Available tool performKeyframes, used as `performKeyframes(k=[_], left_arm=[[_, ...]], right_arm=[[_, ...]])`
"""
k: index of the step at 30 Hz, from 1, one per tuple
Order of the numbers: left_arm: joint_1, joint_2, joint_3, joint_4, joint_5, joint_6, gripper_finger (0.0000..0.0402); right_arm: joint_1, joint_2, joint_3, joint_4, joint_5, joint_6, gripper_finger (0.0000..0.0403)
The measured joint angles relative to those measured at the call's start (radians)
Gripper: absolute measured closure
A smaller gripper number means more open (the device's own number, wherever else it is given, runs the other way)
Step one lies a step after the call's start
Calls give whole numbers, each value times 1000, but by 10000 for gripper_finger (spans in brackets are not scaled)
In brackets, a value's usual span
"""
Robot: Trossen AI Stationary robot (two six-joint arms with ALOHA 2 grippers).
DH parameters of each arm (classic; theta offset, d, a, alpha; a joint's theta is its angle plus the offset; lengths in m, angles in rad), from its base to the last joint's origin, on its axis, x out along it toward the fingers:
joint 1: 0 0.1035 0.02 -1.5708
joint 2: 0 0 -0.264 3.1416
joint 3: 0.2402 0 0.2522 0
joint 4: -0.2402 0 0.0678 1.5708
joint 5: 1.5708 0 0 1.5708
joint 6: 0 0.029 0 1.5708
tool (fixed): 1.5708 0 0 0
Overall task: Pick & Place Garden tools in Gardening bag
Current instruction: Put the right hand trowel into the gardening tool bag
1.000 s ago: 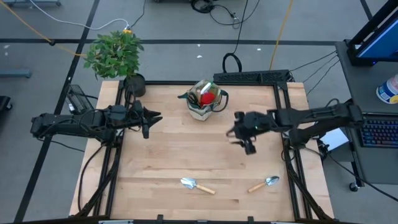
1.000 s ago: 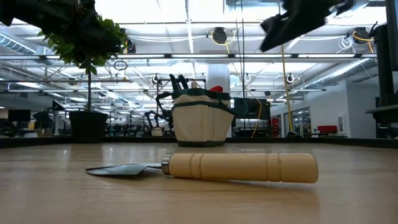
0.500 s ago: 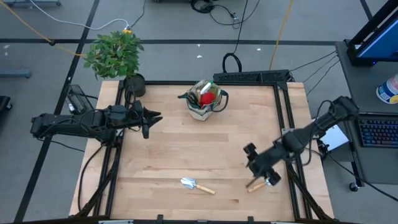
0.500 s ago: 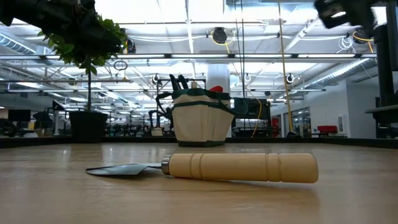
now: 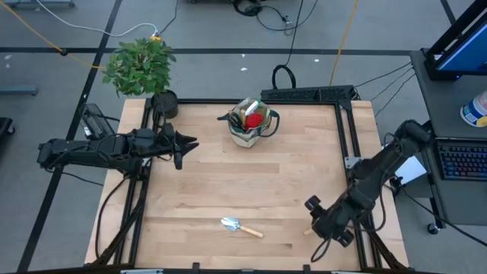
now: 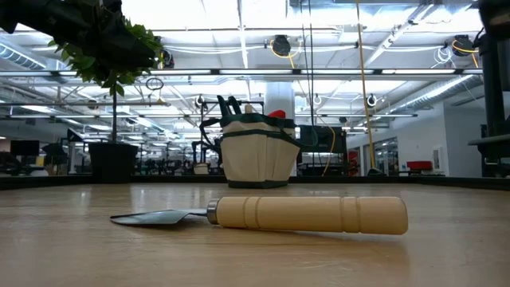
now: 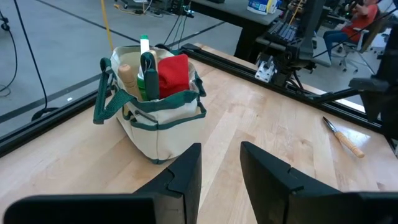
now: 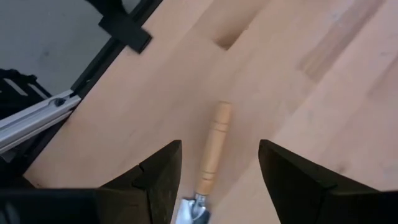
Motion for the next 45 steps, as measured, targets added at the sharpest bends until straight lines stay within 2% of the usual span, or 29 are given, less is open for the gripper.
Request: performKeyframes(k=[10, 18, 32, 36, 42, 45], left_arm=[[0, 0, 0, 0, 0, 0, 284], [0, 0, 0, 0, 0, 0, 284], [0, 0, 0, 0, 0, 0, 284], [0, 0, 0, -1, 0, -5, 284], [0, 0, 0, 0, 0, -5, 284], [0, 0, 0, 0, 0, -5, 284]], right_arm=[[13, 133, 0, 24, 9, -2, 195], [11, 225, 0, 114, 9, -36, 195], [4, 361, 1, 143, 30, 27, 199], [4, 386, 2, 159, 31, 27, 229], [-1, 398, 3, 181, 82, 19, 312], [-23, 390, 2, 189, 98, -46, 343]])
